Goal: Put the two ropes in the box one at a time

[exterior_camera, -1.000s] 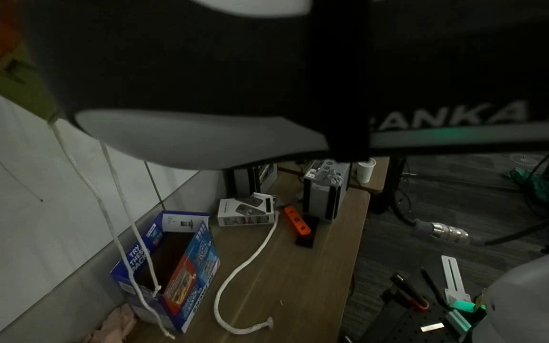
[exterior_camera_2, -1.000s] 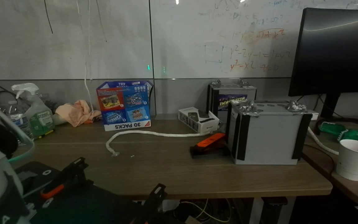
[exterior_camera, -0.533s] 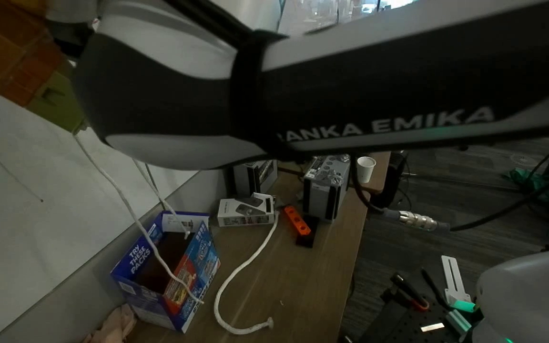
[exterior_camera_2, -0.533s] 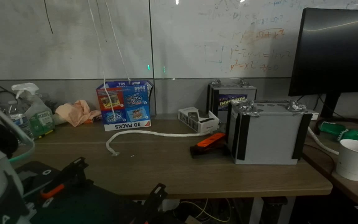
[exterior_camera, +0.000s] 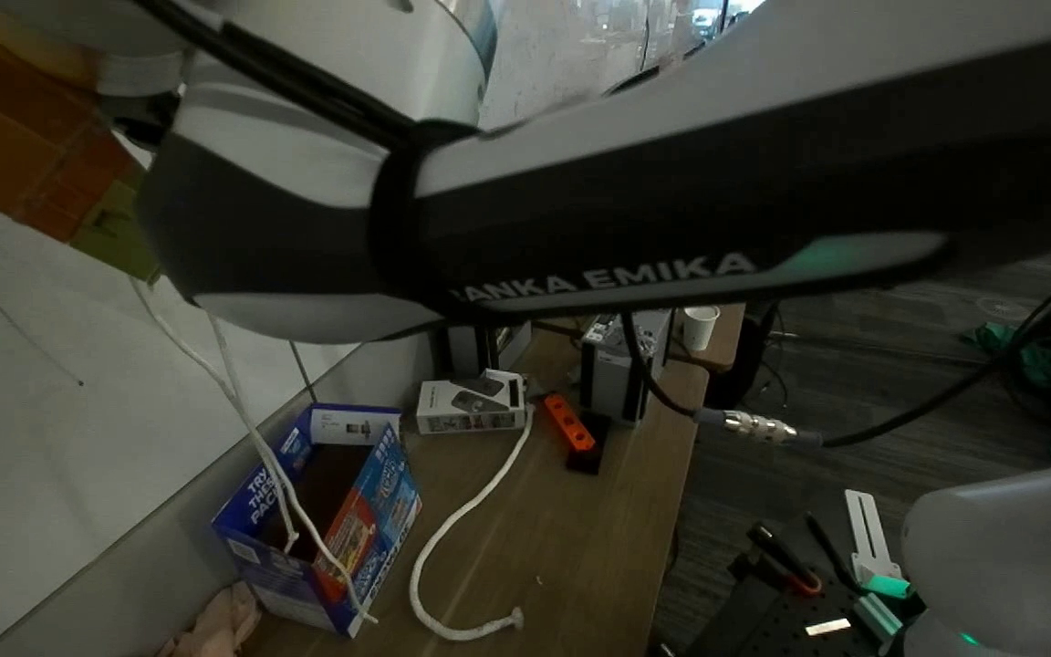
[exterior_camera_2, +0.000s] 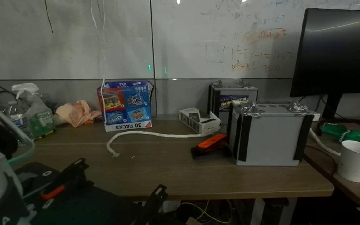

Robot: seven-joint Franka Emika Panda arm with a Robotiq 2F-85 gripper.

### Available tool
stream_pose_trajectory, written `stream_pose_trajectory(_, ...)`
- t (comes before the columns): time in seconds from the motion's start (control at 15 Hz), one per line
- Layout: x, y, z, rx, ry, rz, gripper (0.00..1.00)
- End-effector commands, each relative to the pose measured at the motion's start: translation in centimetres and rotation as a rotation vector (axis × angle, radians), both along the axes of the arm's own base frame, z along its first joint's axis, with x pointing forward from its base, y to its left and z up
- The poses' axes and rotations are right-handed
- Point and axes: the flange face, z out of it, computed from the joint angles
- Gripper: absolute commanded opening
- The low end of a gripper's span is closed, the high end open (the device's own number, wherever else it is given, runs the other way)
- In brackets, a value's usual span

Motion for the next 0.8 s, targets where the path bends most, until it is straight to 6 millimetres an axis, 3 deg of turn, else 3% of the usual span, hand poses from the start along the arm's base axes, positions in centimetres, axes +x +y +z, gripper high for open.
stream_pose_trajectory(0.0, 2.6, -1.1, -1.0, 0.010, 0.056, 0.017, 0.07)
stream_pose_trajectory(0.4, 5.4, -2.6, -8.3, 0.038, 0.267, 0.104, 0.07)
stream_pose_trajectory(0.47, 5.3, -2.9, -10.9, 0.027, 0.327, 0.114, 0.07)
stream_pose_trajectory(0.73, 4.7, -4.3, -16.7, -0.013, 0.490, 0.160, 0.07)
